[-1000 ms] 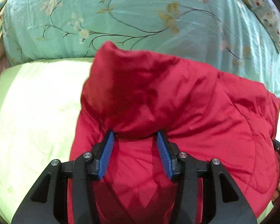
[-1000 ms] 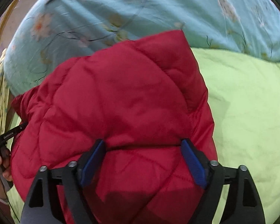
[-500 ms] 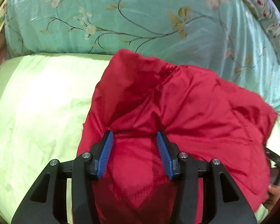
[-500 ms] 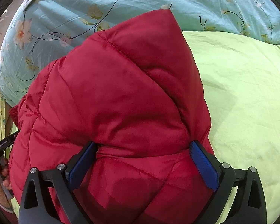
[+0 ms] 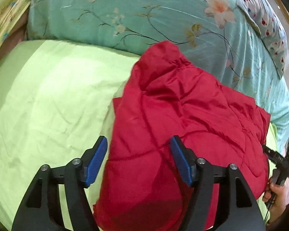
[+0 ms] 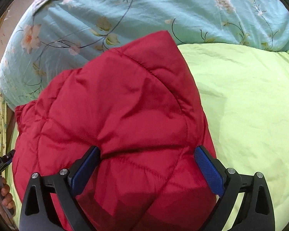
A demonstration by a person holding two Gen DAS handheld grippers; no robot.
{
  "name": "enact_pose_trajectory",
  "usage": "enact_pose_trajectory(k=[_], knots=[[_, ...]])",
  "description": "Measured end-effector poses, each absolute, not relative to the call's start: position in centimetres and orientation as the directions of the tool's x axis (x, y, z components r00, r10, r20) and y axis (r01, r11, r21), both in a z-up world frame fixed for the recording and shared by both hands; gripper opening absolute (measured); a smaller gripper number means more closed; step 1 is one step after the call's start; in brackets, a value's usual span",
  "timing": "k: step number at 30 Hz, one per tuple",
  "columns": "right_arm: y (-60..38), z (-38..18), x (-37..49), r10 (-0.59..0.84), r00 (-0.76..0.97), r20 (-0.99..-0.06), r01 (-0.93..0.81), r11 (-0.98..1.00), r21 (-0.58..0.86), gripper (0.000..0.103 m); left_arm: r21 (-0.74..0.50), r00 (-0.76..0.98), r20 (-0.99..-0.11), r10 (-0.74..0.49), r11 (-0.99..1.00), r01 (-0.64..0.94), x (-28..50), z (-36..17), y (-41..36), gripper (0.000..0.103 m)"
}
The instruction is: Fold large clothes
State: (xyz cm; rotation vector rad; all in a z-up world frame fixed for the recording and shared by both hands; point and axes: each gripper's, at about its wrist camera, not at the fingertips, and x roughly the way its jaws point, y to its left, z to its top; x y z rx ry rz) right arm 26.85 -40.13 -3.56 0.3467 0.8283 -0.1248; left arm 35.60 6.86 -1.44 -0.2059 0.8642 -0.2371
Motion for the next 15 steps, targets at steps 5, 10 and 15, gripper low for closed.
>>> enact_pose_trajectory(k=[5,10,15], knots=[[-40.9,-2.5,23.9,0.058,0.686,-0.725,0.219,0.934,0.282,0.099,-0.302,0.624,-0.719,-0.307,0.946,0.117,35.5,-2.4,7.9,0.079],[-42.7,-2.4,21.0,0.097,0.694,-0.713,0.223,0.913,0.341,0.100,-0.360,0.618,-0.697,-0.364,0.923,0.138,35.4,-2.7,8.7,0.081],[-44.5,-3.4,19.5,0.147,0.679,-0.719,0.247,0.877,0.412,0.100,-0.448,0.581,-0.686,-0.439,0.883,0.139,36.1,-3.8,9.1,0.082]])
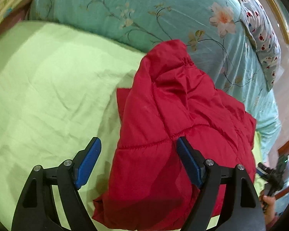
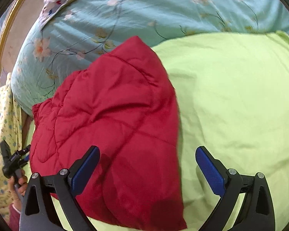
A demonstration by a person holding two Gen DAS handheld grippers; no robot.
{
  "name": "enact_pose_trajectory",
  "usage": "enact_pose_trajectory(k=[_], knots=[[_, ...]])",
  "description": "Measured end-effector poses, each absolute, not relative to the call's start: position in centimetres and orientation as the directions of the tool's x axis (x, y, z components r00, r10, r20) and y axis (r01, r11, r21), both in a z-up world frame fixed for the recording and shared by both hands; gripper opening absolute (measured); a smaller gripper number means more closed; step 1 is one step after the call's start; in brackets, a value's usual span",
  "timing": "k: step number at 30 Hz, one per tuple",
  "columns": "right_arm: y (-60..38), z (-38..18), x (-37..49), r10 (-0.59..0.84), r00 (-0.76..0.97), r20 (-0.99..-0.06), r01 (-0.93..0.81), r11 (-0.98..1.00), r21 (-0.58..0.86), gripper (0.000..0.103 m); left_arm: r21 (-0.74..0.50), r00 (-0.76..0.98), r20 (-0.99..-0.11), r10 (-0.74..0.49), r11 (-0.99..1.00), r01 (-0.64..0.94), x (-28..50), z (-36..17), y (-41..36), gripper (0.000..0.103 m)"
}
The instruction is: Fold large clothes
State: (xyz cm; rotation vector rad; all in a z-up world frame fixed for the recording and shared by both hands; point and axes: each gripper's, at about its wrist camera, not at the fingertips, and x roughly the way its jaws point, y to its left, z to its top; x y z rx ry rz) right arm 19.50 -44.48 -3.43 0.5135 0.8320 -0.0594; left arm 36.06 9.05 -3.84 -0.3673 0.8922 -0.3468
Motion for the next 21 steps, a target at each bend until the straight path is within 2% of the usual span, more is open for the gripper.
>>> enact_pose_trajectory(k=[3,12,15,21], knots=[[-45.2,-4.1,19.4,0.192,0.676,-0.711,0.250,0.848,0.467,0.100,-0.491,0.560,-0.680,-0.474,0.861,0.133,36.2,-4.2,9.5,0.083],[-45.8,-6.4,21.3,0.323,0.644,-0.693,0.230,0.783,0.578,0.100,-0.513,0.520,-0.683,-0.513,0.843,0.159,36.9,-4.4,9.3,0.084],[-45.9,-7.7,22.7,0.417,0.621,-0.664,0.204,0.732,0.650,0.101,-0.520,0.509,-0.682,-0.525,0.838,0.169,37.4,-4.6,8.9,0.090],[-46.3,-8.4,24.5,0.472,0.607,-0.639,0.191,0.694,0.694,0.103,-0.582,0.458,-0.668,-0.587,0.795,0.169,38.8,-5.9,8.8,0.103]])
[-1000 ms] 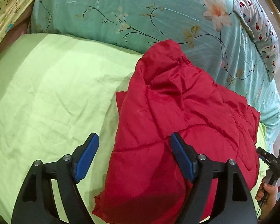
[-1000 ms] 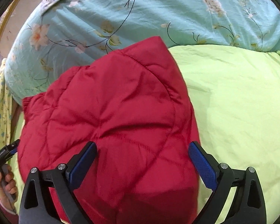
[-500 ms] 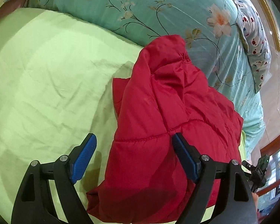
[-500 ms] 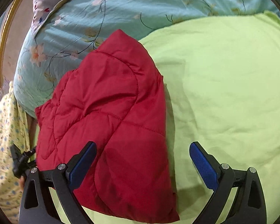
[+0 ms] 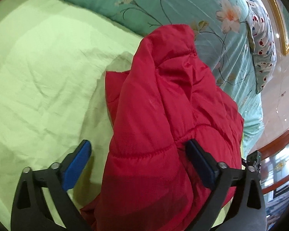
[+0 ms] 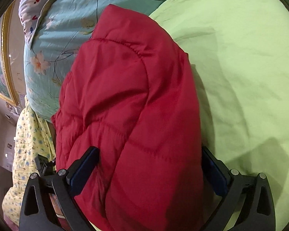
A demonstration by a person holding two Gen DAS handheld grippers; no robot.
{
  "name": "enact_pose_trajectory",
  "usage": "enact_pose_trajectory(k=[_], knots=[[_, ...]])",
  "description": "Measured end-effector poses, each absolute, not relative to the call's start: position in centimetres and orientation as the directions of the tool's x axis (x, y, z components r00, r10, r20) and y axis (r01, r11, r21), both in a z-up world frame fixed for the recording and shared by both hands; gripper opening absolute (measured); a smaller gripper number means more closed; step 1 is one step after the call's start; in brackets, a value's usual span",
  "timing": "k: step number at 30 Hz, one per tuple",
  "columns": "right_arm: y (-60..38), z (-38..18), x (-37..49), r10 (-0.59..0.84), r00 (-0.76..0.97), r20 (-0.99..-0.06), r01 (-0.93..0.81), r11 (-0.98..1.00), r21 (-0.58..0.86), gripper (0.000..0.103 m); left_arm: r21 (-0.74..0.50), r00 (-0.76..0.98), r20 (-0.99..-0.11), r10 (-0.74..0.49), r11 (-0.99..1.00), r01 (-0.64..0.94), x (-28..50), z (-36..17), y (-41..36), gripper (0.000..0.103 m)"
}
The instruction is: Fold large clothes
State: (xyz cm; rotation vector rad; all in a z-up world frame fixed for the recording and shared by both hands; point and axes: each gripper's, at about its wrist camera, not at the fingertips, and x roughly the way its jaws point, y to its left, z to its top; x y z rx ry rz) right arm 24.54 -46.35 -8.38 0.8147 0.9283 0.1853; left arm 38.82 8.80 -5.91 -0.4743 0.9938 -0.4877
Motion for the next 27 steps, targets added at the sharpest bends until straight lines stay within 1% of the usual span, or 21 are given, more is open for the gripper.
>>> enact_pose_trajectory(k=[4,7,13,15,18,19,20,21,22,23,25,26,27], knots=[[-45.8,-8.2,25.7,0.482,0.587,-0.650,0.184,0.703,0.687,0.103,-0.657,0.407,-0.636,-0.656,0.737,0.161,39.6,-7.0,8.5,0.103],[-45.2,-8.1,26.4,0.485,0.579,-0.656,0.176,0.711,0.681,0.103,-0.686,0.373,-0.621,-0.690,0.708,0.167,39.8,-7.5,7.6,0.103],[-44.5,-8.3,27.0,0.481,0.576,-0.660,0.175,0.717,0.675,0.103,-0.653,0.366,-0.627,-0.687,0.720,0.233,39.4,-7.0,5.5,0.103],[-44.3,-8.3,27.0,0.481,0.575,-0.662,0.167,0.723,0.670,0.102,-0.656,0.373,-0.618,-0.692,0.716,0.241,39.2,-6.9,5.5,0.098],[-43.8,-8.0,27.0,0.482,0.575,-0.661,0.163,0.724,0.670,0.093,-0.642,0.390,-0.614,-0.686,0.722,0.260,38.7,-6.3,5.4,0.085],[-43.7,-7.8,26.8,0.483,0.580,-0.657,0.163,0.721,0.673,0.088,-0.634,0.397,-0.615,-0.681,0.727,0.264,38.4,-6.0,5.5,0.081],[-43.7,-7.6,26.6,0.483,0.585,-0.652,0.162,0.718,0.677,0.081,-0.630,0.402,-0.615,-0.679,0.729,0.268,38.2,-5.7,5.5,0.079],[-43.4,-7.3,26.5,0.484,0.590,-0.646,0.161,0.714,0.681,0.077,-0.626,0.405,-0.614,-0.677,0.731,0.272,38.0,-5.5,5.5,0.075],[-43.4,-7.0,26.1,0.484,0.595,-0.642,0.159,0.713,0.684,0.069,-0.622,0.409,-0.611,-0.677,0.731,0.280,37.7,-5.1,5.5,0.071],[-43.3,-6.6,25.8,0.483,0.599,-0.639,0.155,0.713,0.684,0.062,-0.622,0.413,-0.606,-0.679,0.729,0.287,37.4,-4.7,5.6,0.070],[-43.0,-5.8,25.1,0.480,0.607,-0.633,0.150,0.714,0.684,0.054,-0.620,0.420,-0.594,-0.686,0.723,0.304,36.6,-3.8,5.7,0.064],[-42.8,-5.4,24.6,0.481,0.610,-0.630,0.149,0.711,0.687,0.050,-0.619,0.422,-0.591,-0.688,0.722,0.310,36.3,-3.5,5.6,0.063],[-42.6,-5.0,24.2,0.481,0.611,-0.629,0.147,0.712,0.687,0.049,-0.618,0.426,-0.582,-0.692,0.717,0.321,35.7,-3.0,5.7,0.062]])
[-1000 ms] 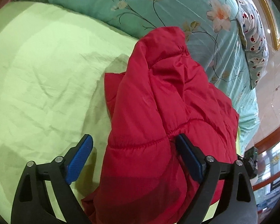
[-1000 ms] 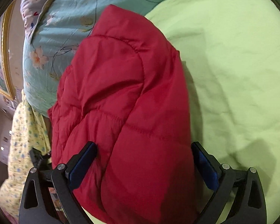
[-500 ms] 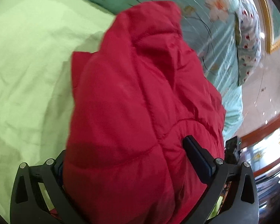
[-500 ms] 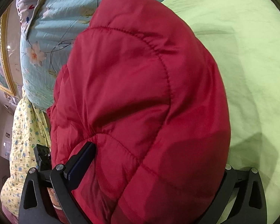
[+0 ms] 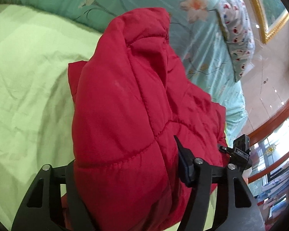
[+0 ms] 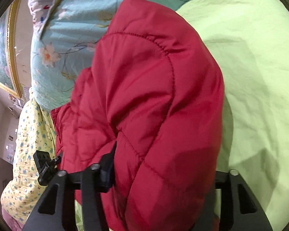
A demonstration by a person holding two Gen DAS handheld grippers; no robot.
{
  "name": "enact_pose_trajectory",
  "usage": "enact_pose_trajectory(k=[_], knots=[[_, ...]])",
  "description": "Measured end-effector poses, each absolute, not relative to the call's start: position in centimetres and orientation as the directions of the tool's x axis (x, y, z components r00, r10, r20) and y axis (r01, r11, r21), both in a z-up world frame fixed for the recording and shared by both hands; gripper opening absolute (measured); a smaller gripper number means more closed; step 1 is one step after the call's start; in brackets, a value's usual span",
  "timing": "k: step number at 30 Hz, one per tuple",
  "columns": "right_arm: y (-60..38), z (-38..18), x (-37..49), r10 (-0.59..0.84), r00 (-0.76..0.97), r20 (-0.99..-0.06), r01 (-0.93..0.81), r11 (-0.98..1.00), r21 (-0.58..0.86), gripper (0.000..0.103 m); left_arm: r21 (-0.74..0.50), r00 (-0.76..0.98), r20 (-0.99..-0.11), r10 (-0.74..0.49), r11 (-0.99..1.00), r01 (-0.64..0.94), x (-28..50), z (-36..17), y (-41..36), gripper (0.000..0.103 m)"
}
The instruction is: Fold large clothes
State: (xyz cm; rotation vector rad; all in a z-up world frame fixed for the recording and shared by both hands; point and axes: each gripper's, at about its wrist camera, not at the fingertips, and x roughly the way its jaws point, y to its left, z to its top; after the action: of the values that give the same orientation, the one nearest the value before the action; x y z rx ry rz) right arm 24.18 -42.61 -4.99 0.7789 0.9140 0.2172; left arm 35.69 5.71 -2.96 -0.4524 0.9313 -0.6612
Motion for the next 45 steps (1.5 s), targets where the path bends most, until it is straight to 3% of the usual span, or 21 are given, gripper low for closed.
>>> enact_pose_trajectory(k=[8,20,27,33,35,38,40,45], knots=[[-40.9,-2.9,18.9,0.502,0.600,-0.622,0.119,0.713,0.691,0.043,-0.631,0.419,-0.540,-0.730,0.680,0.373,30.5,-0.6,7.1,0.056],[-38.6,-2.6,7.8,0.525,0.583,-0.621,0.121,0.699,0.705,0.043,-0.665,0.345,-0.538,-0.769,0.638,0.387,19.6,-1.2,9.9,0.056],[-37.6,-3.0,5.6,0.507,0.597,-0.622,0.122,0.709,0.695,0.044,-0.643,0.353,-0.555,-0.753,0.658,0.393,16.6,-2.0,10.7,0.056],[-37.7,-3.3,6.0,0.441,0.617,-0.652,0.149,0.748,0.647,0.051,-0.537,0.418,-0.622,-0.662,0.749,0.388,17.5,-2.6,9.5,0.057],[-37.9,-3.7,6.3,0.430,0.620,-0.656,0.172,0.742,0.648,0.058,-0.521,0.431,-0.633,-0.644,0.765,0.378,17.9,-3.1,9.3,0.059],[-38.3,-4.4,6.2,0.408,0.616,-0.673,0.204,0.743,0.638,0.071,-0.499,0.448,-0.656,-0.608,0.794,0.347,18.4,-3.9,9.0,0.068],[-38.2,-4.4,5.9,0.400,0.620,-0.676,0.211,0.744,0.634,0.075,-0.459,0.469,-0.685,-0.558,0.830,0.317,18.2,-4.2,8.8,0.080],[-38.2,-3.6,4.9,0.352,0.626,-0.696,0.219,0.777,0.590,0.078,-0.394,0.504,-0.706,-0.497,0.868,0.303,16.9,-3.4,8.4,0.083]])
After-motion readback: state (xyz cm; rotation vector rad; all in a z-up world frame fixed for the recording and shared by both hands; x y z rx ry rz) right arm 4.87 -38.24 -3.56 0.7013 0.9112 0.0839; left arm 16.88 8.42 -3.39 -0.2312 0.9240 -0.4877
